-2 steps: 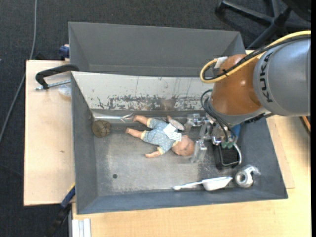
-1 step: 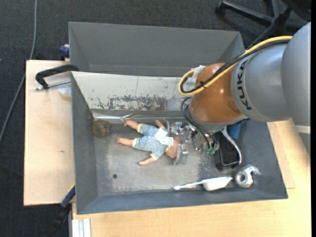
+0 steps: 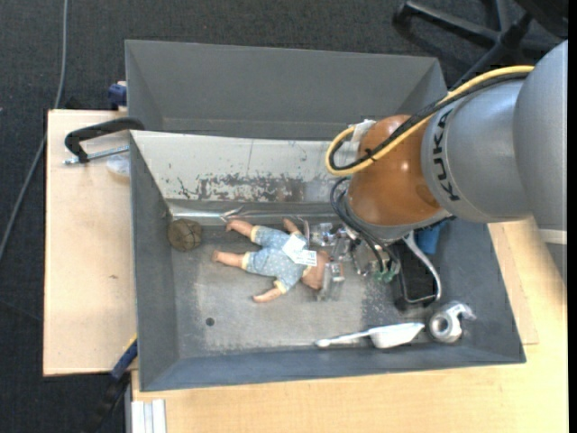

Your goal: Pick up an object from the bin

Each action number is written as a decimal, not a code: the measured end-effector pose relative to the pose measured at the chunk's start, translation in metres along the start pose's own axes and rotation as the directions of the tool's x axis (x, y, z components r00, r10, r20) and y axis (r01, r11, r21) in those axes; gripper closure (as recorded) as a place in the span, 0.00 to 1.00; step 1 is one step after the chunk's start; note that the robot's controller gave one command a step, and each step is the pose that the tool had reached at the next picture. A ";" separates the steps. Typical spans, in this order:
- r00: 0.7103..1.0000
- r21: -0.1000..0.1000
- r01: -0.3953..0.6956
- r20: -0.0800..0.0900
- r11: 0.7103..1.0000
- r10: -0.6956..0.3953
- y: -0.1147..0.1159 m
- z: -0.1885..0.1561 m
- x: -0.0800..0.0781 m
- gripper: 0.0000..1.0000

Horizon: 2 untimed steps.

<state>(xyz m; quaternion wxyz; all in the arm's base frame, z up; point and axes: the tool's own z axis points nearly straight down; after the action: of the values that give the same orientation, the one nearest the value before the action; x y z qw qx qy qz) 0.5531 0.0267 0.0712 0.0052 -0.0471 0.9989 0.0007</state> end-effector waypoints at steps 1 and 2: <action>1.000 0.000 0.027 0.005 1.000 -0.027 0.004 -0.083 -0.029 1.00; 1.000 0.000 0.027 0.005 1.000 -0.027 0.004 -0.083 -0.029 1.00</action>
Offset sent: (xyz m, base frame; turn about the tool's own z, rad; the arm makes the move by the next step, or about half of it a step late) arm 0.0000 0.0000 0.0000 0.0000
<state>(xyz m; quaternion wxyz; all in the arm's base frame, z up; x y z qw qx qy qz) 0.5805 0.0330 0.1542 0.0075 -0.0608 0.9981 0.0008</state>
